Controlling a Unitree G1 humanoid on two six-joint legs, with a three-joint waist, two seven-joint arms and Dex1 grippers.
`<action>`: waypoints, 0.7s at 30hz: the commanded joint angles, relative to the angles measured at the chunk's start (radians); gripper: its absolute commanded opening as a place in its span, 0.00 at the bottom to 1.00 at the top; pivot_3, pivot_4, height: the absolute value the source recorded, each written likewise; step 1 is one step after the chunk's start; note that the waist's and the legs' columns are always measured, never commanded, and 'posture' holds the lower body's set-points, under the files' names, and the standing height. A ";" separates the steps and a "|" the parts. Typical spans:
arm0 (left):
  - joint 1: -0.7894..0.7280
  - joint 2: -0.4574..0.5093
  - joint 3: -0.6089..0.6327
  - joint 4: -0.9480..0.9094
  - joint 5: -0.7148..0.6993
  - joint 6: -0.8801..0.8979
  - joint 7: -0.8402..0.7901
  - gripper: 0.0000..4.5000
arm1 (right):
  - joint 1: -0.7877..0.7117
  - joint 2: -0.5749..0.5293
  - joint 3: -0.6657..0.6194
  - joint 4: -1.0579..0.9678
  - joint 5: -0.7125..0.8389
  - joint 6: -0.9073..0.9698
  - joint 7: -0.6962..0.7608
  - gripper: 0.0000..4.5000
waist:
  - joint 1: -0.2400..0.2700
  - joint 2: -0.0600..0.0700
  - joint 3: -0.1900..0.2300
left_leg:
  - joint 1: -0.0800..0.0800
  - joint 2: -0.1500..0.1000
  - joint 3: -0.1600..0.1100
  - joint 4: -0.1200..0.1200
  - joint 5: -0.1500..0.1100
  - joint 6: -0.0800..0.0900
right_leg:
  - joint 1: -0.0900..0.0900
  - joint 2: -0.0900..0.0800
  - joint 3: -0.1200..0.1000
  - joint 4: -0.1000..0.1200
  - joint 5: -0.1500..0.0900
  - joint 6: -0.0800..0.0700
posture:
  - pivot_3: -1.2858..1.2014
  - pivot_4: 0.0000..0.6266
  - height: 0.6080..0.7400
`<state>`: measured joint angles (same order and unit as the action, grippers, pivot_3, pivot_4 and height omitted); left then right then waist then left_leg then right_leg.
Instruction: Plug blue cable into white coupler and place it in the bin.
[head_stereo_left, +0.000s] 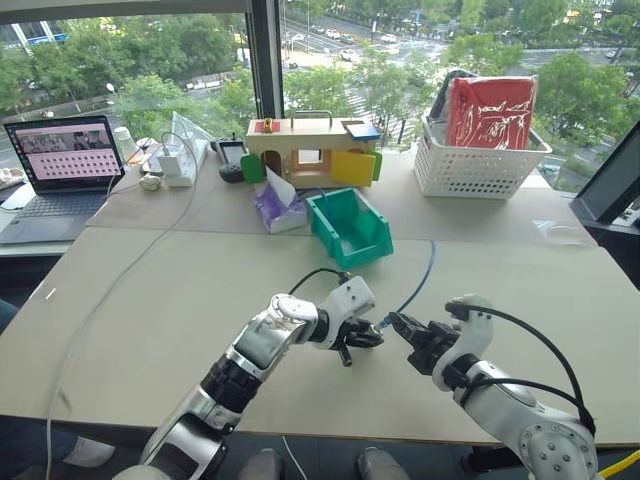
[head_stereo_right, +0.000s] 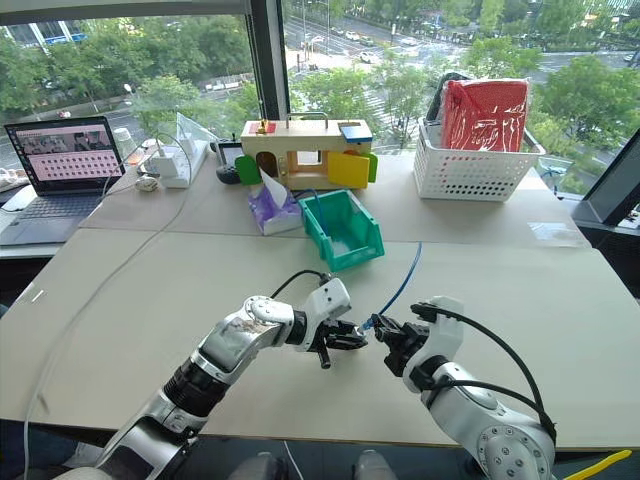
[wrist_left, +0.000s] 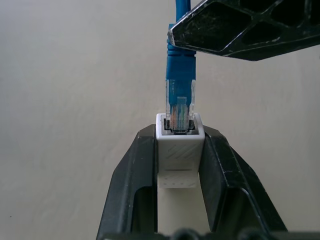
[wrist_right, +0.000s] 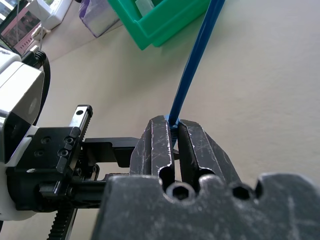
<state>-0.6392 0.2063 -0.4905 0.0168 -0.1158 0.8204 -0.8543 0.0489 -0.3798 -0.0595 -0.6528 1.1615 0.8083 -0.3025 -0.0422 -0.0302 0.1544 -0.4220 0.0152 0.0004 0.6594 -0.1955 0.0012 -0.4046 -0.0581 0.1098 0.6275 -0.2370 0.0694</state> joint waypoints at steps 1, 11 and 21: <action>0.007 -0.021 -0.043 0.046 0.020 0.029 0.030 0.15 | 0.004 -0.016 0.032 -0.031 0.000 0.040 0.017 0.00 | 0.001 -0.001 -0.001 | 0.000 0.000 0.000 0.000 0.000 0.000 | 0.000 0.000 0.000 0.000 0.000 0.000 | 0.52 0.24 0.92; 0.012 -0.044 -0.011 0.061 -0.001 0.062 0.058 0.15 | 0.004 -0.029 0.052 -0.021 0.065 0.095 0.023 0.00 | 0.008 -0.008 -0.007 | 0.000 0.000 -0.001 0.000 0.000 0.000 | 0.001 -0.001 -0.001 -0.001 0.000 0.000 | 0.52 0.24 0.92; 0.038 -0.047 0.002 0.028 -0.006 0.081 0.076 0.15 | -0.013 -0.078 0.093 0.048 0.162 0.185 0.031 0.00 | 0.008 -0.010 -0.012 | 0.000 0.001 -0.001 0.000 0.000 0.000 | 0.001 -0.001 -0.003 -0.002 -0.001 -0.001 | 0.52 0.24 0.92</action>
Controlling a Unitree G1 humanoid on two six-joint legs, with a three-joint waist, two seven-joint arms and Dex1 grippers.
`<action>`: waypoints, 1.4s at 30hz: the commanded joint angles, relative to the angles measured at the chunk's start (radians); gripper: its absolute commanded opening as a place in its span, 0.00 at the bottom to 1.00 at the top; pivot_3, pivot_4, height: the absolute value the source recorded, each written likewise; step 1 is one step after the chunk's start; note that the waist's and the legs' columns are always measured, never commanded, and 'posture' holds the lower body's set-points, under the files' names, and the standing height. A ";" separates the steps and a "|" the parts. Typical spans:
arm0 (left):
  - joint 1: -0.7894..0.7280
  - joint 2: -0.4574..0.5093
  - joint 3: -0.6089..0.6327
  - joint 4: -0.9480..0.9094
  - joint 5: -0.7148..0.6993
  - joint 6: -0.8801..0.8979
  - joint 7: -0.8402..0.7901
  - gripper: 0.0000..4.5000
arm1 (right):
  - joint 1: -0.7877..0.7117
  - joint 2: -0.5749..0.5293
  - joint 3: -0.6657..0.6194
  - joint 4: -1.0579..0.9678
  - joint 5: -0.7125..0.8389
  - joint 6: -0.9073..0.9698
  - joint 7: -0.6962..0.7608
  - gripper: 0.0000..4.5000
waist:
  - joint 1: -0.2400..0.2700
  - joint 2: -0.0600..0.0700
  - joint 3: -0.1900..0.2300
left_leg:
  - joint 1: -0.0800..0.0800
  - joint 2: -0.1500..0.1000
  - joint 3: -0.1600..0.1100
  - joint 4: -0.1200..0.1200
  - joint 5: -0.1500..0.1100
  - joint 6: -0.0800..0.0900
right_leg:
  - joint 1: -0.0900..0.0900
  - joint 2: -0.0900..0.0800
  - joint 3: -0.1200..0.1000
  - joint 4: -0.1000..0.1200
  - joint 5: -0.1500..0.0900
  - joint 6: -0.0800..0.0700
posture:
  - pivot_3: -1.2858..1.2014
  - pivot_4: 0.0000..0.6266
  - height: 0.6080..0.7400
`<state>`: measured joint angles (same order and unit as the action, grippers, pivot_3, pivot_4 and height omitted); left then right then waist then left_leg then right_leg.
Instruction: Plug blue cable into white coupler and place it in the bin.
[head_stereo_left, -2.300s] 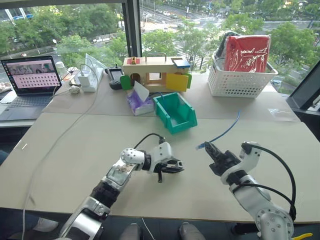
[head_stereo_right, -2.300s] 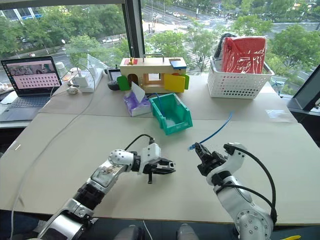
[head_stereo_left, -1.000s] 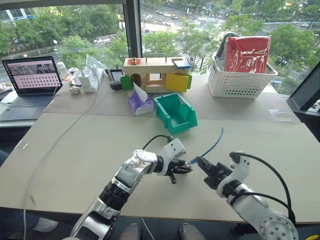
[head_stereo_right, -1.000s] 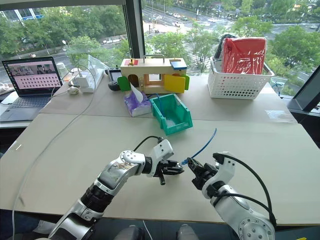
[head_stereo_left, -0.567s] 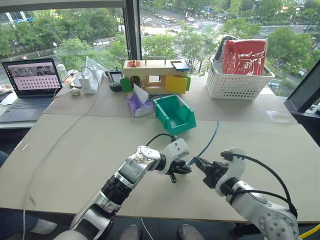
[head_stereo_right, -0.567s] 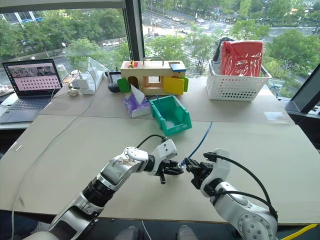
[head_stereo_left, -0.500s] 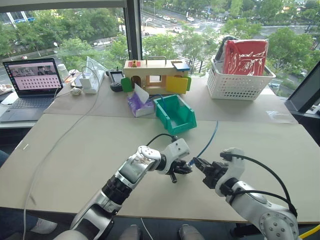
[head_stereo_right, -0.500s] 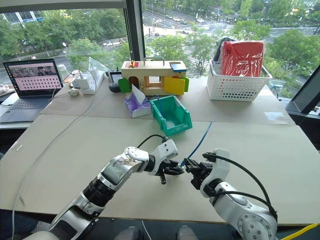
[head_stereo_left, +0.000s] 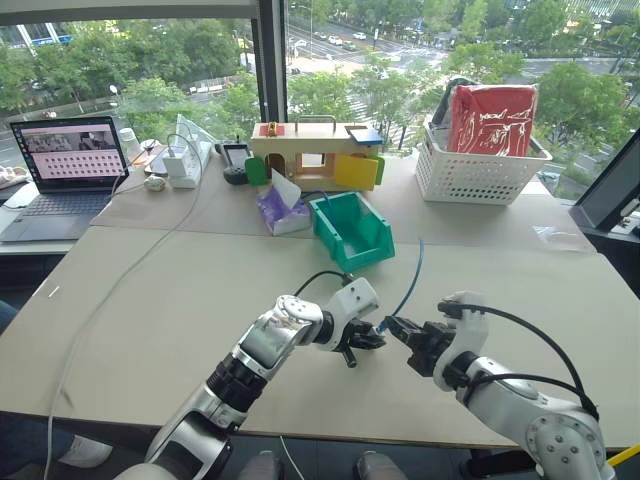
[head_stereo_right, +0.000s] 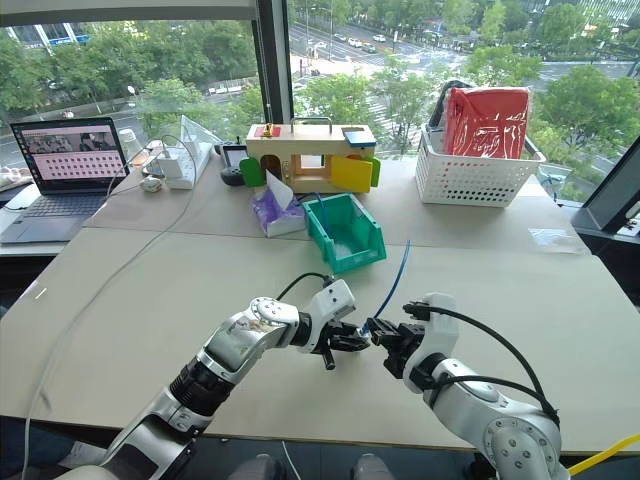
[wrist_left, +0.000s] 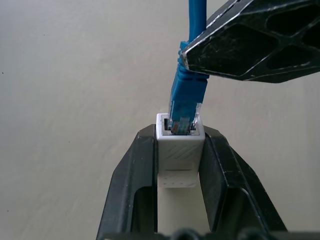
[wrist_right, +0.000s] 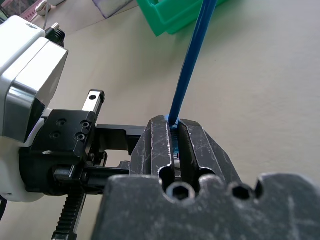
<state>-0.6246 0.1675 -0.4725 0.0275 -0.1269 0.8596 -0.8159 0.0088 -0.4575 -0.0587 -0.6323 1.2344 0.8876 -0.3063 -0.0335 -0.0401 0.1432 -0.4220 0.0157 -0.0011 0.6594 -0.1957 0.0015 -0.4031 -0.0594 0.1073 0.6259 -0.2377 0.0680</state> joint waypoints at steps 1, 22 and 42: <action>0.029 -0.007 -0.015 0.009 0.003 0.046 0.040 0.15 | 0.031 -0.002 0.096 0.035 0.099 0.111 0.036 0.00 | -0.002 -0.001 -0.002 | 0.000 0.000 0.000 0.000 0.000 0.000 | 0.000 0.000 0.000 0.000 0.000 0.000 | 0.52 0.24 0.92; 0.119 0.009 0.014 -0.122 -0.035 0.128 0.118 0.15 | 0.113 -0.083 0.187 0.140 -0.067 0.147 0.217 0.00 | -0.005 -0.009 -0.027 | 0.021 0.001 -0.002 -0.015 -0.009 0.002 | 0.016 0.000 -0.002 -0.001 -0.018 -0.012 | 0.52 0.24 0.92; 0.125 0.002 0.105 -0.090 -0.100 0.068 0.120 0.69 | -0.054 -0.050 -0.117 0.142 0.029 0.053 0.237 0.00 | -0.006 -0.002 -0.014 | 0.016 0.001 -0.008 -0.016 -0.009 0.001 | 0.011 -0.001 -0.004 -0.001 -0.019 -0.013 | 0.52 0.24 0.92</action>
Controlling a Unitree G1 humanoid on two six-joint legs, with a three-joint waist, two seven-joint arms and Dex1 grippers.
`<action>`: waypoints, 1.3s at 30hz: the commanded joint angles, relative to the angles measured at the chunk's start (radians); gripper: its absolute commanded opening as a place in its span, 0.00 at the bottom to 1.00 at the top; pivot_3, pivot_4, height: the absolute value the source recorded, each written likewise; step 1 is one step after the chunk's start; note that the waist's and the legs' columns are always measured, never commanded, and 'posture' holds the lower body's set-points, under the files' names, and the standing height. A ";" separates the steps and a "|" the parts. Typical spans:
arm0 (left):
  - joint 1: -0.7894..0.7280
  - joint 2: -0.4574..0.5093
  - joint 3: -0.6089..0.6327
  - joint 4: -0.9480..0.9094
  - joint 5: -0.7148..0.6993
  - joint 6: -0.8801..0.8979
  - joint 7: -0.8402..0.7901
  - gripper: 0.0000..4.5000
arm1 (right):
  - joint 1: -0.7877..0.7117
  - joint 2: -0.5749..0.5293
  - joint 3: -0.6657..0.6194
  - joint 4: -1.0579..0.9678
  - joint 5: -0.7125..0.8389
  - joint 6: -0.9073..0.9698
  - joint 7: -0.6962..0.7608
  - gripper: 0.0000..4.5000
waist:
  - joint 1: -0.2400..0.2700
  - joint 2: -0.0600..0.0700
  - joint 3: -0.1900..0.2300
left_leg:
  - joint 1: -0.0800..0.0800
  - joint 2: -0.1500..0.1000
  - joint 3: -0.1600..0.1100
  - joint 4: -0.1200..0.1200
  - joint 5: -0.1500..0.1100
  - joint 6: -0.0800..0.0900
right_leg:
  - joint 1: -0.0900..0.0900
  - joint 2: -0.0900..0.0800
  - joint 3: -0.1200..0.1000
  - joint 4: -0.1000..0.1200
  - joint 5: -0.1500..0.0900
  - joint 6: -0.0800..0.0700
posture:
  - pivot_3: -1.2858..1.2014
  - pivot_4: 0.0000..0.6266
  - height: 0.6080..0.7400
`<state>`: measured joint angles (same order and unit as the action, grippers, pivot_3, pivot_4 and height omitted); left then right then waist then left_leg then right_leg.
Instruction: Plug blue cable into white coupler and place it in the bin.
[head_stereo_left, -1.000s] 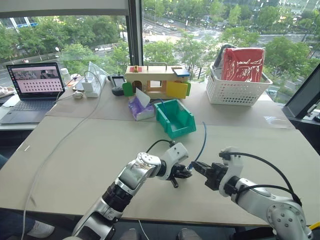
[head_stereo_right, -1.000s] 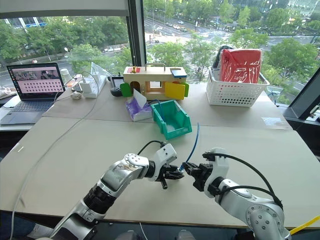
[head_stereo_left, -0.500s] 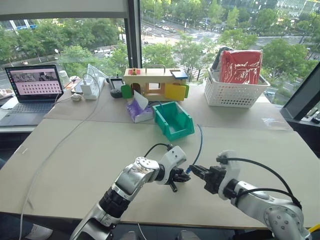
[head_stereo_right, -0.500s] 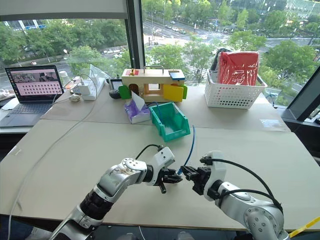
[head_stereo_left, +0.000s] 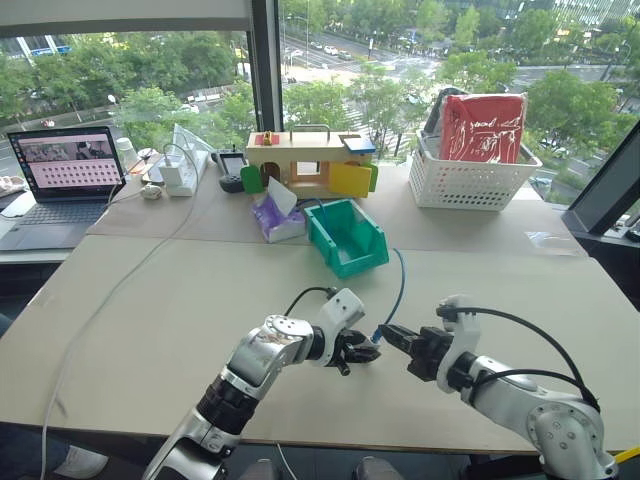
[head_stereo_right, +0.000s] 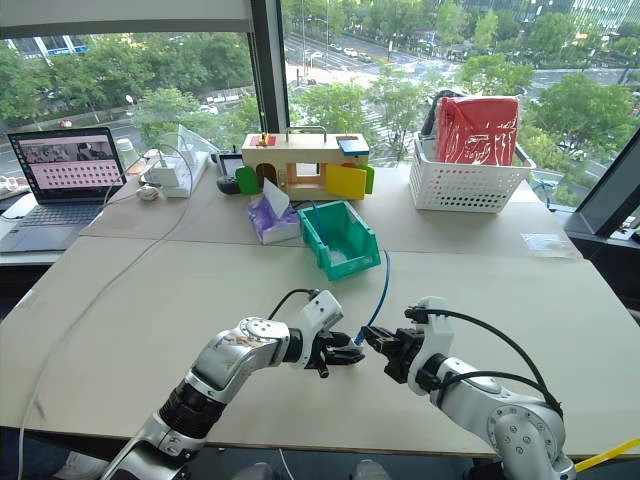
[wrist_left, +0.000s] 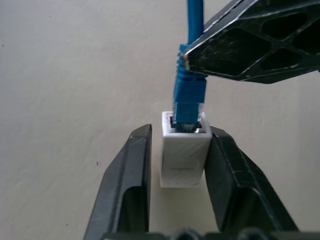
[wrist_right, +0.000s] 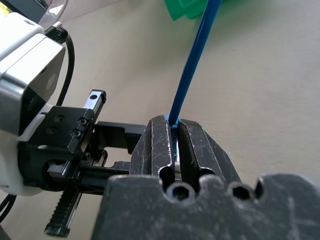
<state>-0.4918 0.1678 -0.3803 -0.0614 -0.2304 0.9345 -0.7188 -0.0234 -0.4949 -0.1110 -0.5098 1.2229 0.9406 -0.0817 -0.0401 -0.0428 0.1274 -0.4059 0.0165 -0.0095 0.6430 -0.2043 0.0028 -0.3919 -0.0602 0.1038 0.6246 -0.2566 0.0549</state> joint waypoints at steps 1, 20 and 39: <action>-0.007 0.007 0.021 -0.005 -0.008 -0.006 0.016 0.76 | -0.036 -0.039 -0.109 0.041 0.064 -0.003 0.035 0.00 | 0.002 0.002 0.002 | -0.001 -0.001 0.001 0.000 0.000 0.000 | -0.001 0.000 0.000 0.000 0.002 0.004 | 0.52 0.24 0.92; 0.090 0.127 0.274 -0.093 -0.119 -0.163 0.055 0.99 | -1.094 -0.037 0.322 1.145 -0.743 -0.488 0.775 0.00 | -0.008 0.011 0.028 | -0.013 -0.001 0.007 0.002 0.001 -0.001 | -0.016 0.002 0.001 0.003 0.009 0.000 | 0.52 0.24 0.92; 0.146 0.087 0.341 -0.093 -0.024 -0.473 0.233 1.00 | -1.288 -0.019 0.093 1.455 -0.932 -0.689 0.965 0.99 | 0.025 0.011 0.029 | -0.032 -0.008 0.003 0.002 0.001 -0.009 | -0.033 -0.014 -0.016 0.009 0.014 0.001 | 0.52 0.24 0.92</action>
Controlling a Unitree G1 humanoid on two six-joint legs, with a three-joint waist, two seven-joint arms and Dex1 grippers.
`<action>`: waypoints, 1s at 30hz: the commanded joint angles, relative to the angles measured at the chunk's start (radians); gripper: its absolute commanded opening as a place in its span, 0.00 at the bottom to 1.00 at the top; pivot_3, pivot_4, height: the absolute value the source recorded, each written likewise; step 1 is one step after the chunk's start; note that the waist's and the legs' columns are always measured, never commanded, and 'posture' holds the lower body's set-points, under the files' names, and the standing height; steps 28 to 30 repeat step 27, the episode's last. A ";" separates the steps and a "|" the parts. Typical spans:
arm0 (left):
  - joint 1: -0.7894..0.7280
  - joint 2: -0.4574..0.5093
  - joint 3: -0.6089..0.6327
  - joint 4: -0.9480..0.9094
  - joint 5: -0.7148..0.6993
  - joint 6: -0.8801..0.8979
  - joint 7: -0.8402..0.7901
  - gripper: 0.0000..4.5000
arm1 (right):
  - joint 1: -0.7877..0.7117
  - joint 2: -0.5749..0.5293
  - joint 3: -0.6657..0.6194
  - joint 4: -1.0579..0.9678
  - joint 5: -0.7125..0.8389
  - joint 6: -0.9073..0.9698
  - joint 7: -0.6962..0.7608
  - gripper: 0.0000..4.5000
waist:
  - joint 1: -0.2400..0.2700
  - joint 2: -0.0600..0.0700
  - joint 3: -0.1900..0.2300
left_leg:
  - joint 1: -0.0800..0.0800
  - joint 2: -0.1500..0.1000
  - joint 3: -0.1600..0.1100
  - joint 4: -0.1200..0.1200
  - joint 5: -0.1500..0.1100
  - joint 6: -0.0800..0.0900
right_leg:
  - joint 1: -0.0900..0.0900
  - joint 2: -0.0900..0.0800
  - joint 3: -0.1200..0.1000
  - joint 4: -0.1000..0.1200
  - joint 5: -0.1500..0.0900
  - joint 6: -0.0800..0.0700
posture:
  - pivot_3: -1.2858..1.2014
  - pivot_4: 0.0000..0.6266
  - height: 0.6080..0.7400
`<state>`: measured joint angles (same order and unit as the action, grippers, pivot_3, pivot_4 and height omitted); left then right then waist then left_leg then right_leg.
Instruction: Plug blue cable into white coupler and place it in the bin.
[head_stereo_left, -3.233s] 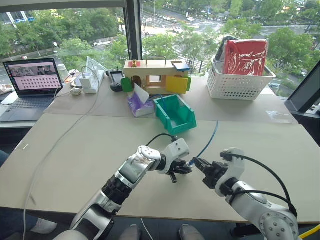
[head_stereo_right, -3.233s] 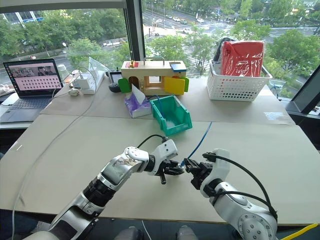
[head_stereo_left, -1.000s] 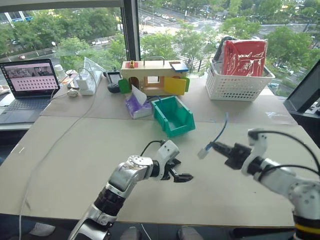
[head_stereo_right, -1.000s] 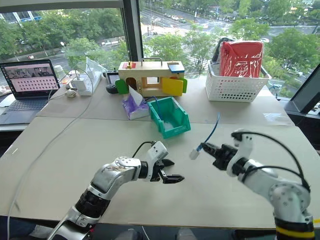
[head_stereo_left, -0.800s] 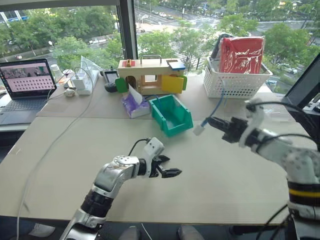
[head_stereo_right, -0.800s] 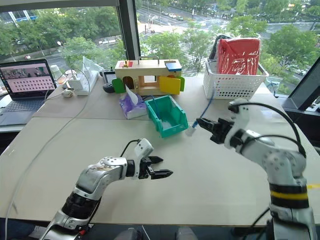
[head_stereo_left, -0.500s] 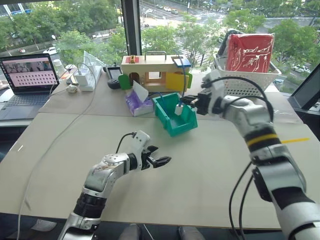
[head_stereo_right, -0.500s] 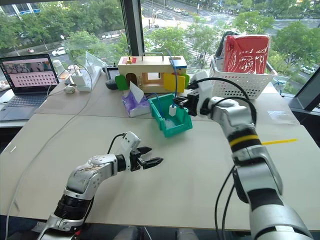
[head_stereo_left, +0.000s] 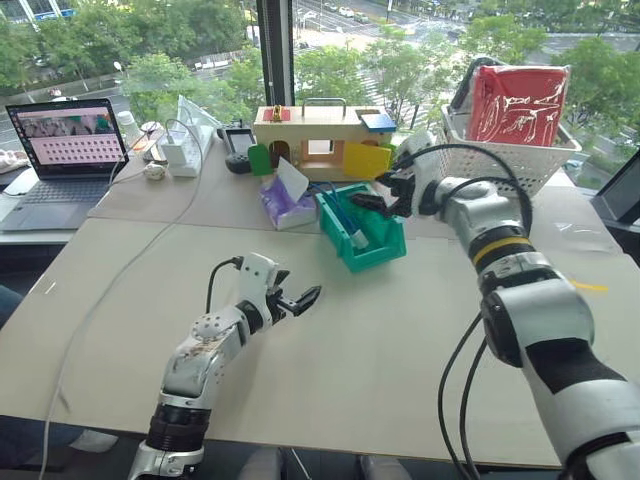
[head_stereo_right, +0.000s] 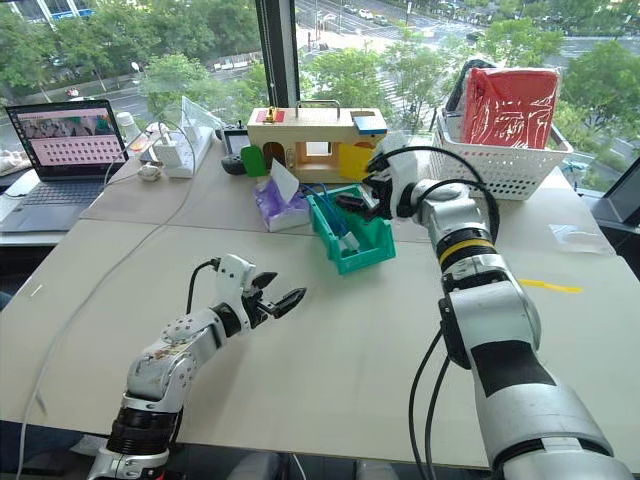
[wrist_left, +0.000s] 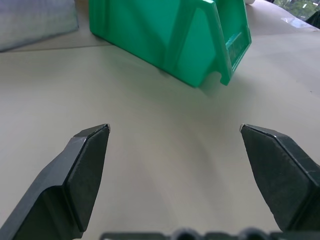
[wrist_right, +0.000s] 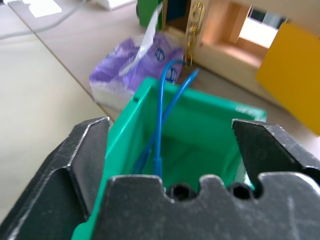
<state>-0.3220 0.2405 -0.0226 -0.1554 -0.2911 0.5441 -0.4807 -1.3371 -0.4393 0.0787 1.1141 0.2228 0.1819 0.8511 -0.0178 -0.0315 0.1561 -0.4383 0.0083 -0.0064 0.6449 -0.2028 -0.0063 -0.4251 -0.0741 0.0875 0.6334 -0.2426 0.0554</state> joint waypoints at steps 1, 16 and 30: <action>-0.026 0.018 -0.022 0.008 0.041 -0.094 -0.013 1.00 | 0.047 -0.089 -0.114 -0.218 0.080 0.099 0.039 0.99 | 0.006 0.000 0.000 | 0.000 -0.001 0.000 0.000 0.000 0.000 | 0.000 0.000 0.000 0.000 0.000 0.000 | 0.52 0.24 0.92; -0.048 0.064 0.059 0.295 -0.017 -0.188 -0.145 1.00 | 1.346 -0.139 -0.549 -1.383 0.224 0.290 -0.176 0.99 | 0.007 0.004 0.000 | 0.000 -0.004 -0.006 0.009 0.000 0.002 | 0.004 -0.005 -0.015 -0.001 0.000 0.000 | 0.52 0.24 0.92; 0.005 0.074 0.079 0.318 -0.017 -0.301 -0.165 1.00 | 1.417 -0.059 -0.557 -1.365 0.170 0.161 -0.316 0.99 | -0.022 0.003 0.002 | 0.026 0.006 -0.001 0.015 0.003 0.006 | 0.029 0.002 -0.016 -0.001 0.000 -0.001 | 0.52 0.24 0.92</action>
